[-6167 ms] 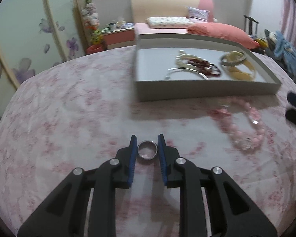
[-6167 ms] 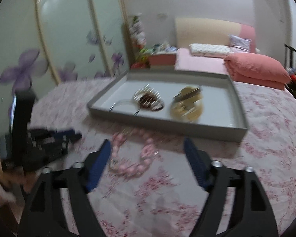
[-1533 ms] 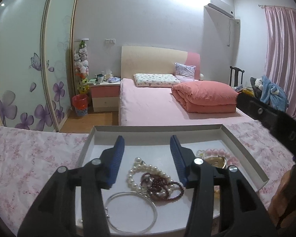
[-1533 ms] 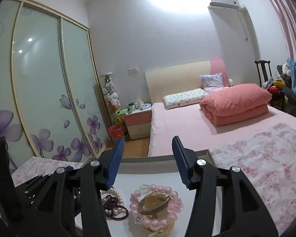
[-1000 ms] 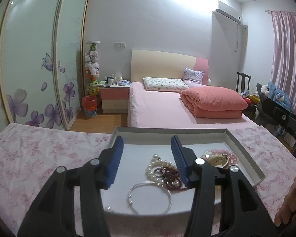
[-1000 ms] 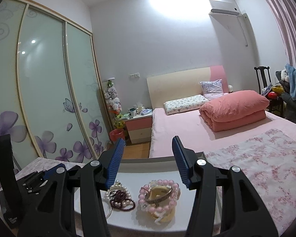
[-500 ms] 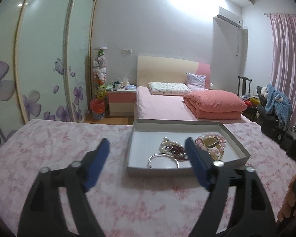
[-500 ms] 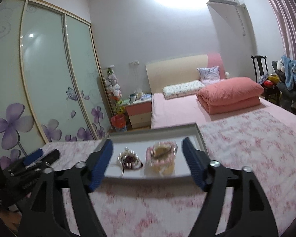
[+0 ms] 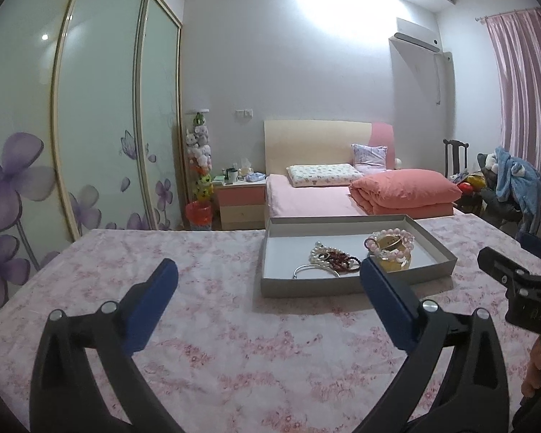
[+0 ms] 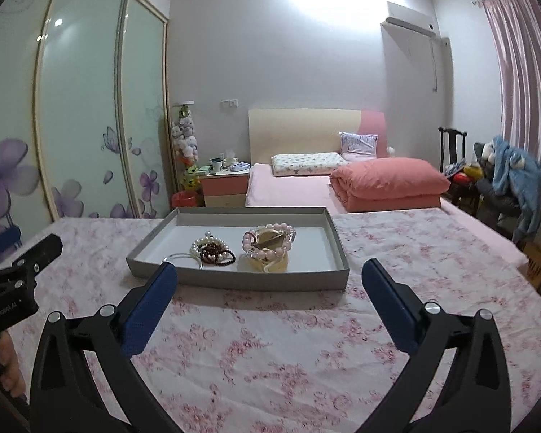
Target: Organize jewelry
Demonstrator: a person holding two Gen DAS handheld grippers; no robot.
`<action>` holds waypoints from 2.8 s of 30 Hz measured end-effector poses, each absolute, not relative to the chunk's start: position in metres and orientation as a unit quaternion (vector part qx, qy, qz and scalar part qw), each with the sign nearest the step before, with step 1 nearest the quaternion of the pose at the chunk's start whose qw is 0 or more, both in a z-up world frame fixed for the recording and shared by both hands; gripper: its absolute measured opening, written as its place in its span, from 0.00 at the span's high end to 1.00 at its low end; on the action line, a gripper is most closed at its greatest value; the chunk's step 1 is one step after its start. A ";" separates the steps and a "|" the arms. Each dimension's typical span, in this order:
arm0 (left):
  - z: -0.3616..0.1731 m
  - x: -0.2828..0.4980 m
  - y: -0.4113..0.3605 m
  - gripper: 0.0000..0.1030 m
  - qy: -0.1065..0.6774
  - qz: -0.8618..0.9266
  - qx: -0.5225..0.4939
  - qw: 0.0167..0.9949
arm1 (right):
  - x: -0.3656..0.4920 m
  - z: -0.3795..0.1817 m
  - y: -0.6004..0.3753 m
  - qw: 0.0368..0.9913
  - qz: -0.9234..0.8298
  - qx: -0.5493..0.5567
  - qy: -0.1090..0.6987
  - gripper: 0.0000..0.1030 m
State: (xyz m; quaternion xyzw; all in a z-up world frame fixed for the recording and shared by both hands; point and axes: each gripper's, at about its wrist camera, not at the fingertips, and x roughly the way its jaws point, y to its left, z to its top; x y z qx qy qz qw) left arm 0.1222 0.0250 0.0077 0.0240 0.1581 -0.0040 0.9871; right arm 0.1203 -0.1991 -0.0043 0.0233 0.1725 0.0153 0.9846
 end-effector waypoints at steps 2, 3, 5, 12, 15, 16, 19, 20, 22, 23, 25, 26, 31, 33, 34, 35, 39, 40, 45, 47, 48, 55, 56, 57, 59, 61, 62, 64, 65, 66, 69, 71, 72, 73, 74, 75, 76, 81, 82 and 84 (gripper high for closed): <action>0.007 0.120 0.023 0.04 0.158 -0.007 0.022 0.987 | 0.116 -0.007 -0.197 0.985 0.015 0.016 0.173 0.02; 0.006 0.118 0.021 0.04 0.159 -0.008 0.021 0.987 | 0.113 -0.009 -0.197 0.985 0.015 0.015 0.173 0.02; 0.004 0.117 0.020 0.04 0.162 -0.008 0.020 0.987 | 0.109 -0.013 -0.196 0.984 0.018 0.013 0.176 0.02; -0.004 0.118 0.015 0.04 0.170 -0.008 0.023 0.985 | 0.109 -0.018 -0.196 0.982 0.023 0.020 0.184 0.02; -0.006 0.118 0.014 0.04 0.167 -0.006 0.025 0.986 | 0.108 -0.017 -0.196 0.983 0.022 0.021 0.181 0.02; -0.006 0.118 0.014 0.04 0.166 -0.006 0.026 0.986 | 0.107 -0.016 -0.197 0.983 0.023 0.022 0.181 0.02; -0.006 0.117 0.014 0.04 0.165 -0.007 0.024 0.986 | 0.107 -0.016 -0.198 0.983 0.023 0.024 0.181 0.02; -0.006 0.117 0.014 0.04 0.165 -0.008 0.024 0.986 | 0.107 -0.016 -0.198 0.983 0.023 0.025 0.181 0.02; -0.005 0.117 0.014 0.04 0.163 -0.009 0.024 0.986 | 0.108 -0.015 -0.199 0.983 0.024 0.026 0.181 0.02; -0.005 0.116 0.013 0.04 0.163 -0.010 0.024 0.986 | 0.108 -0.015 -0.199 0.983 0.024 0.026 0.181 0.02; -0.004 0.116 0.013 0.04 0.162 -0.011 0.025 0.986 | 0.109 -0.015 -0.198 0.983 0.024 0.026 0.181 0.02; -0.004 0.116 0.013 0.04 0.162 -0.012 0.026 0.986 | 0.109 -0.014 -0.199 0.983 0.024 0.026 0.180 0.02; -0.003 0.117 0.010 0.04 0.162 -0.015 0.026 0.986 | 0.109 -0.013 -0.198 0.983 0.025 0.027 0.179 0.02; -0.003 0.117 0.010 0.04 0.162 -0.016 0.025 0.986 | 0.110 -0.012 -0.198 0.983 0.025 0.027 0.179 0.02; -0.003 0.117 0.010 0.04 0.163 -0.017 0.025 0.986 | 0.110 -0.012 -0.198 0.983 0.025 0.028 0.179 0.02; -0.003 0.117 0.009 0.04 0.163 -0.018 0.025 0.986 | 0.110 -0.012 -0.198 0.983 0.025 0.028 0.180 0.02; -0.003 0.117 0.008 0.04 0.164 -0.019 0.026 0.986 | 0.109 -0.012 -0.198 0.983 0.026 0.027 0.179 0.02; -0.003 0.118 0.008 0.04 0.165 -0.019 0.026 0.986 | 0.109 -0.013 -0.198 0.983 0.026 0.028 0.180 0.02; -0.004 0.118 0.008 0.04 0.168 -0.021 0.025 0.985 | 0.111 -0.014 -0.197 0.982 0.029 0.030 0.182 0.02; -0.005 0.119 0.008 0.04 0.168 -0.021 0.025 0.985 | 0.112 -0.014 -0.197 0.982 0.030 0.031 0.183 0.02; -0.005 0.119 0.008 0.04 0.169 -0.021 0.025 0.985 | 0.112 -0.014 -0.197 0.982 0.030 0.031 0.183 0.02; -0.005 0.119 0.008 0.04 0.169 -0.021 0.025 0.985 | 0.112 -0.014 -0.197 0.982 0.030 0.032 0.183 0.02; -0.005 0.119 0.008 0.04 0.169 -0.021 0.025 0.985 | 0.112 -0.014 -0.197 0.982 0.030 0.032 0.183 0.02; -0.005 0.120 0.008 0.04 0.169 -0.021 0.025 0.985 | 0.112 -0.014 -0.197 0.982 0.030 0.032 0.183 0.02; -0.007 0.120 0.007 0.04 0.170 -0.021 0.026 0.985 | 0.112 -0.014 -0.197 0.982 0.030 0.032 0.184 0.02; -0.007 0.120 0.007 0.04 0.171 -0.021 0.025 0.985 | 0.113 -0.015 -0.197 0.982 0.030 0.033 0.184 0.02; -0.007 0.120 0.007 0.04 0.171 -0.021 0.025 0.985 | 0.113 -0.015 -0.197 0.982 0.030 0.033 0.184 0.02; -0.007 0.120 0.007 0.04 0.171 -0.022 0.025 0.985 | 0.113 -0.015 -0.197 0.982 0.030 0.033 0.184 0.02; -0.007 0.120 0.007 0.04 0.170 -0.021 0.025 0.985 | 0.113 -0.015 -0.197 0.982 0.030 0.033 0.184 0.02; -0.006 0.121 0.007 0.04 0.170 -0.021 0.026 0.985 | 0.113 -0.015 -0.197 0.982 0.030 0.033 0.184 0.02; -0.006 0.121 0.008 0.04 0.170 -0.022 0.025 0.985 | 0.113 -0.015 -0.197 0.982 0.030 0.033 0.185 0.02; -0.007 0.121 0.007 0.04 0.171 -0.022 0.025 0.985 | 0.113 -0.015 -0.197 0.982 0.030 0.033 0.185 0.02; -0.007 0.121 0.007 0.04 0.171 -0.022 0.025 0.985 | 0.113 -0.015 -0.197 0.982 0.030 0.033 0.185 0.02; -0.008 0.121 0.007 0.04 0.171 -0.022 0.025 0.985 | 0.113 -0.015 -0.196 0.982 0.031 0.033 0.185 0.02; -0.007 0.121 0.007 0.04 0.171 -0.023 0.024 0.985 | 0.113 -0.016 -0.197 0.982 0.031 0.033 0.185 0.02; -0.008 0.121 0.007 0.04 0.172 -0.024 0.022 0.985 | 0.113 -0.017 -0.197 0.982 0.031 0.033 0.186 0.02; -0.009 0.120 0.007 0.04 0.172 -0.024 0.022 0.985 | 0.113 -0.017 -0.197 0.982 0.031 0.033 0.186 0.02; -0.012 0.120 0.005 0.04 0.169 -0.024 0.024 0.985 | 0.113 -0.017 -0.196 0.982 0.030 0.034 0.186 0.02; -0.012 0.119 0.004 0.04 0.168 -0.025 0.024 0.985 | 0.113 -0.017 -0.197 0.982 0.031 0.034 0.186 0.02; -0.013 0.118 0.003 0.04 0.166 -0.024 0.024 0.985 | 0.113 -0.017 -0.197 0.982 0.031 0.033 0.186 0.02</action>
